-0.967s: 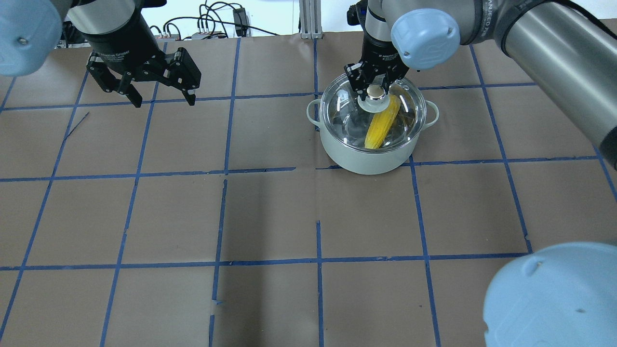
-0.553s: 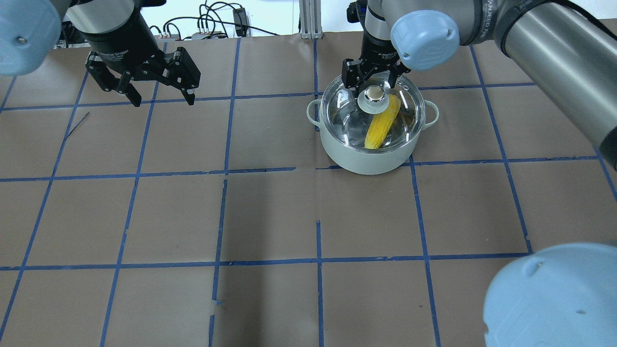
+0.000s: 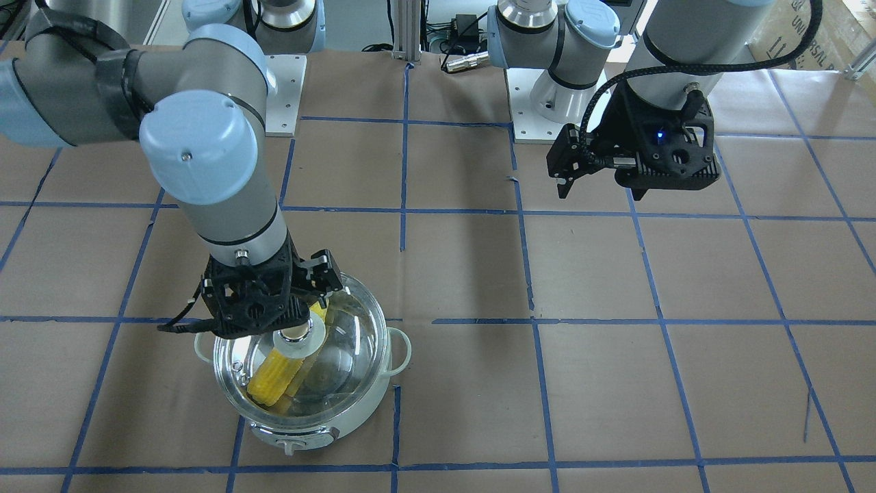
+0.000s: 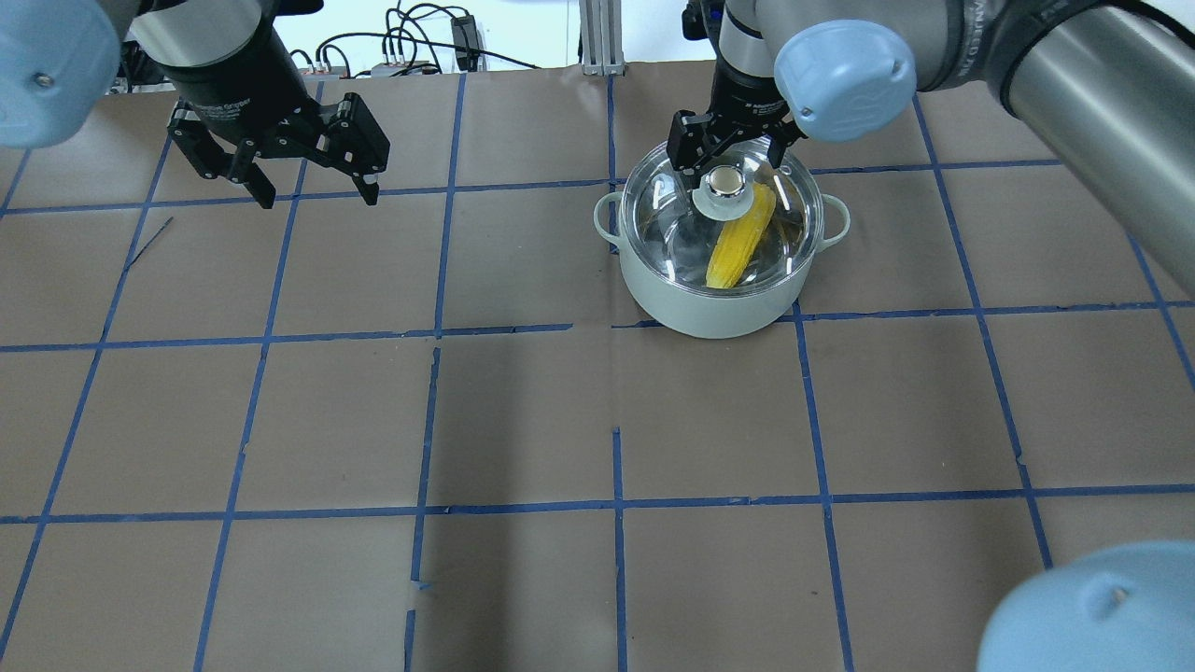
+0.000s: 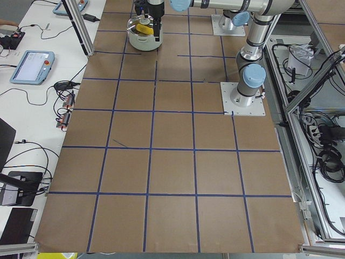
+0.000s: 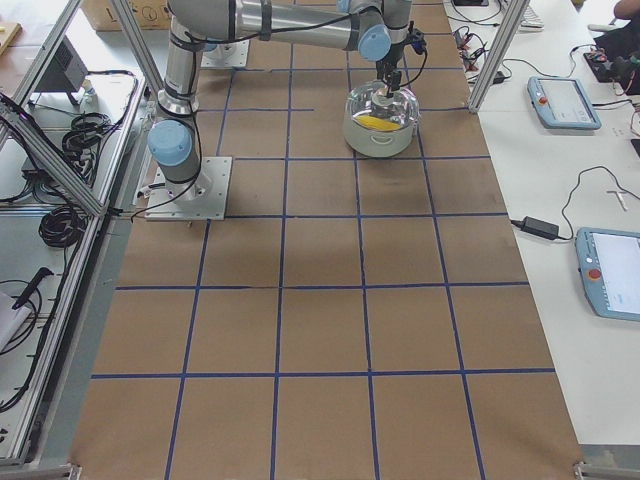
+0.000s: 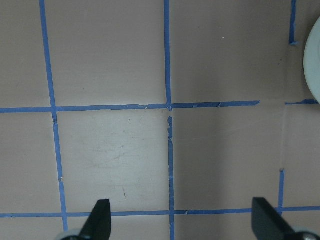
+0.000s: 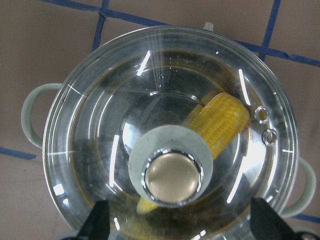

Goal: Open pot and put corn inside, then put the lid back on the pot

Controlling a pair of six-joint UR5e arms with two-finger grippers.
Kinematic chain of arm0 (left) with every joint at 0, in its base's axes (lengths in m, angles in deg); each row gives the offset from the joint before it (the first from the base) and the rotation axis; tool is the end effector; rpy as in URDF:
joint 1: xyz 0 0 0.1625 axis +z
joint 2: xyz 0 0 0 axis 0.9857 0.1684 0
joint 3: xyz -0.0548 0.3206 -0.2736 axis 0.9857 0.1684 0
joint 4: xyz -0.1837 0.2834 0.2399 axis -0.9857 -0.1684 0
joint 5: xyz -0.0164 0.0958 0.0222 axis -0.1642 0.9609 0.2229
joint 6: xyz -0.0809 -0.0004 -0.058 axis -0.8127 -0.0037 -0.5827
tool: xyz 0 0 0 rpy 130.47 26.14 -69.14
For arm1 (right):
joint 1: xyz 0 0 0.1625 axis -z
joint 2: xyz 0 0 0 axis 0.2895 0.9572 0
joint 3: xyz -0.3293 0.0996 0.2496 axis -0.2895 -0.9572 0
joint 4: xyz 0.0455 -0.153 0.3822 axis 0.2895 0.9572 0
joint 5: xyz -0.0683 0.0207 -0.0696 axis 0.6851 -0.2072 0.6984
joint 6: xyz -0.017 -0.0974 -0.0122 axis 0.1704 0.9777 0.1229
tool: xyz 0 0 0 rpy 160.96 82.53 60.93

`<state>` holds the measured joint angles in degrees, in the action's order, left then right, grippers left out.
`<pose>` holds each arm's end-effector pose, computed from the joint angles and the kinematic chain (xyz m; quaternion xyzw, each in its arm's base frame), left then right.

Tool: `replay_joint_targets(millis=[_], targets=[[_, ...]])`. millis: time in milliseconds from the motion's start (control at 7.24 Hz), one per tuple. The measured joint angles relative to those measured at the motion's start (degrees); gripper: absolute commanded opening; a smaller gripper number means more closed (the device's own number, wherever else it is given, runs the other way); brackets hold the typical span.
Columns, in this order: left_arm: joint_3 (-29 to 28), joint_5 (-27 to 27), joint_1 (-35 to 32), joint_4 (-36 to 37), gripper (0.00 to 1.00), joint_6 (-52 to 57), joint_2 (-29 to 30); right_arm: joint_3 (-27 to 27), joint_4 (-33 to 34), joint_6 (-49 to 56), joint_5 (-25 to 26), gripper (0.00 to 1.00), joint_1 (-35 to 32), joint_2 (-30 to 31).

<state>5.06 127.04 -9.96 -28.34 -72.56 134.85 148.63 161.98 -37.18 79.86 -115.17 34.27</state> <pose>-0.1352 -0.5244 0.5009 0.0070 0.9999 0.0099 0.0029 0.2242 -0.6073 0.3912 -0.1170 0.9927 -0.0289 0.0030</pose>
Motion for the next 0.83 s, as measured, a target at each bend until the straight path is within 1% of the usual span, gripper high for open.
replay_joint_targets(millis=[276, 415, 691, 829], targets=[[0.07, 0.00, 0.00, 0.00, 1.00, -0.01, -0.01, 5.77, -0.20, 0.31, 0.08, 0.99, 2.96, 7.62], [0.06, -0.01, 0.00, 0.00, 1.00, 0.00, 0.00, 7.58, -1.09, 0.64, 0.05, 0.99, 4.79, 11.24], [0.04, 0.00, 0.00, 0.00, 1.00, 0.05, -0.02, 8.71, -5.34, 0.81, 0.14, 0.99, 6.84, 16.88], [0.04, -0.04, 0.00, 0.02, 1.00, 0.06, -0.01, 8.76, -6.67, 0.69, 0.02, 0.99, 7.10, 18.44]])
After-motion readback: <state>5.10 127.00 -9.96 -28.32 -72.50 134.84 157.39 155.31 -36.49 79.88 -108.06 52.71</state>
